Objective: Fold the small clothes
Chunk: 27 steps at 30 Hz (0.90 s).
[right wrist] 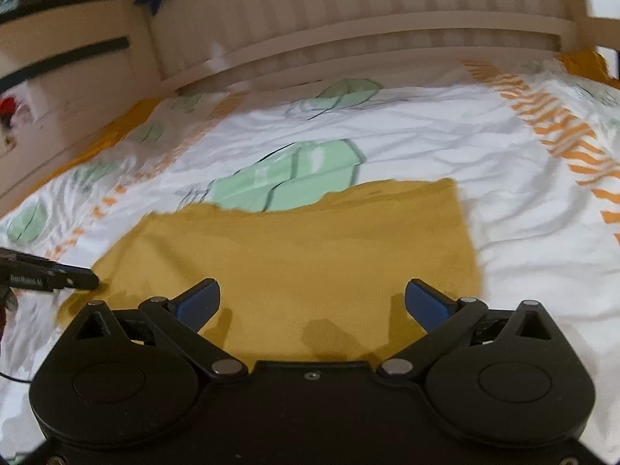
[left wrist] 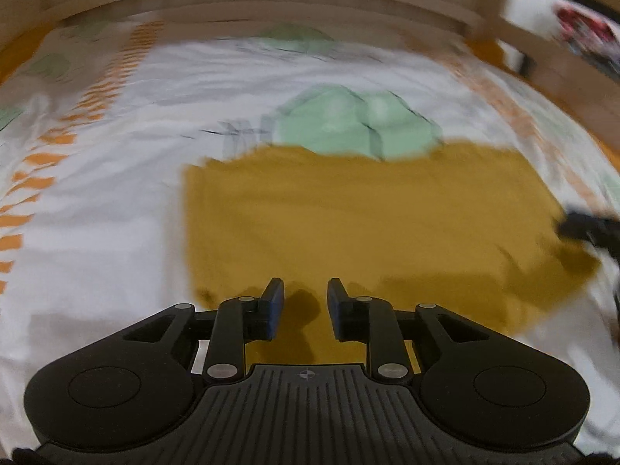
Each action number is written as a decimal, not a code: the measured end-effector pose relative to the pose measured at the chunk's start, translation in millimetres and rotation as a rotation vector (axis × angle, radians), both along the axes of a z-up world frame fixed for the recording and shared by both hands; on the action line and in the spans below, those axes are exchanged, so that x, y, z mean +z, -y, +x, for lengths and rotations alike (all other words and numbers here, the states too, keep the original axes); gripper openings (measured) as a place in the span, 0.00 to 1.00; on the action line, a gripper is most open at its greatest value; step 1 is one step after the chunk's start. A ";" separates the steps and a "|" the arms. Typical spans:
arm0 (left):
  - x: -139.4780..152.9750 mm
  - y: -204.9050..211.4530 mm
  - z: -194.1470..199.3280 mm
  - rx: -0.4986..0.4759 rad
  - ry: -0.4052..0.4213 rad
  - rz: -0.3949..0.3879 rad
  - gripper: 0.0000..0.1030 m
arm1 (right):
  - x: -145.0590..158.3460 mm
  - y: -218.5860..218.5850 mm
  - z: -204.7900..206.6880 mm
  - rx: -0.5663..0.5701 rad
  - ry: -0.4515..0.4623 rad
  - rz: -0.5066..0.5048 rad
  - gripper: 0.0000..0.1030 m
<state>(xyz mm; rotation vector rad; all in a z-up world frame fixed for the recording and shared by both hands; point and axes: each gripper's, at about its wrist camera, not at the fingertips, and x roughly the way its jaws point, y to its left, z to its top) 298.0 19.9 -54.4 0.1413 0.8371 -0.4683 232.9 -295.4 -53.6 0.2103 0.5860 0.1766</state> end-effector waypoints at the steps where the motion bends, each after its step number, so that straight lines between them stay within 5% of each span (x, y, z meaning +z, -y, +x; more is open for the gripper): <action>1: -3.4 8.7 -8.1 -0.047 0.006 0.033 0.23 | 0.6 -4.9 -1.5 0.018 -0.001 -0.005 0.99; 6: -23.6 30.3 -29.4 -0.173 0.019 0.185 0.24 | 0.4 -37.1 -4.1 0.109 -0.010 -0.093 0.99; 18: -25.1 2.2 -23.5 -0.124 -0.095 0.092 0.24 | -28.6 -69.6 -0.8 0.150 -0.125 -0.321 0.99; 27: -29.2 -15.1 -29.2 0.020 -0.103 -0.067 0.28 | -23.4 -56.6 -8.7 0.139 -0.116 -0.225 0.99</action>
